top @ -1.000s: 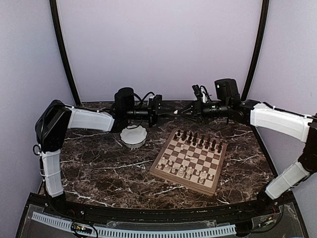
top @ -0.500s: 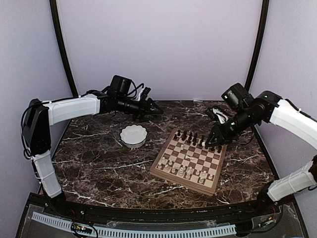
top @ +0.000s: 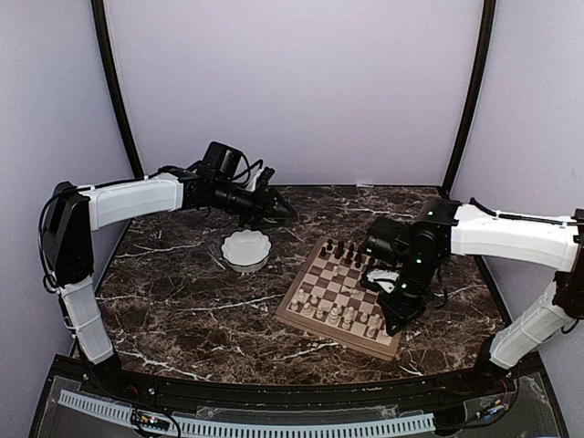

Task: Set up the chess pieces on the board
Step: Place the rook at h1, then pick up the bishop from the chessboard, then pass from the right arm to the left

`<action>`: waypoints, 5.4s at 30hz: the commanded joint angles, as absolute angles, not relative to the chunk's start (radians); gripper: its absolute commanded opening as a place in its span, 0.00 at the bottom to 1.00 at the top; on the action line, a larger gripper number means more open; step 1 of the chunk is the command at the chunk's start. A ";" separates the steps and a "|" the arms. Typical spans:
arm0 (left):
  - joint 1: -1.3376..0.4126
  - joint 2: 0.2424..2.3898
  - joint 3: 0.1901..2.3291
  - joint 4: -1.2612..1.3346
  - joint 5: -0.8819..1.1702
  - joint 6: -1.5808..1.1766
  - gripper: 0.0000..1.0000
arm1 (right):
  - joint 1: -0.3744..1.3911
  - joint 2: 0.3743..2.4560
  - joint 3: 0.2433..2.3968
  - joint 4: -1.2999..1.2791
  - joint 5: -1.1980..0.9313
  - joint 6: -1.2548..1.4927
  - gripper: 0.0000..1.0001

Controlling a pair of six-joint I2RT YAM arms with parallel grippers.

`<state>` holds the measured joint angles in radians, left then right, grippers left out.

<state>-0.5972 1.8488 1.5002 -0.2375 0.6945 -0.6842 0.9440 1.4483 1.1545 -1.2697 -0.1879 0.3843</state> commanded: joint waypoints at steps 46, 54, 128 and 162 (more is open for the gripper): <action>-0.587 1.738 1.379 -0.238 0.708 -0.722 0.50 | 1.075 1.733 1.185 -1.269 0.082 0.384 0.01; -0.587 1.735 1.376 -0.237 0.712 -0.721 0.50 | 1.075 1.739 1.177 -1.260 0.102 0.389 0.03; -0.679 1.481 1.301 -0.175 0.614 -0.450 0.60 | 0.831 1.804 1.209 -0.721 0.050 0.029 0.03; -0.684 1.752 1.248 0.050 0.957 -0.851 0.46 | 0.989 1.712 1.598 -0.848 -0.033 0.074 0.00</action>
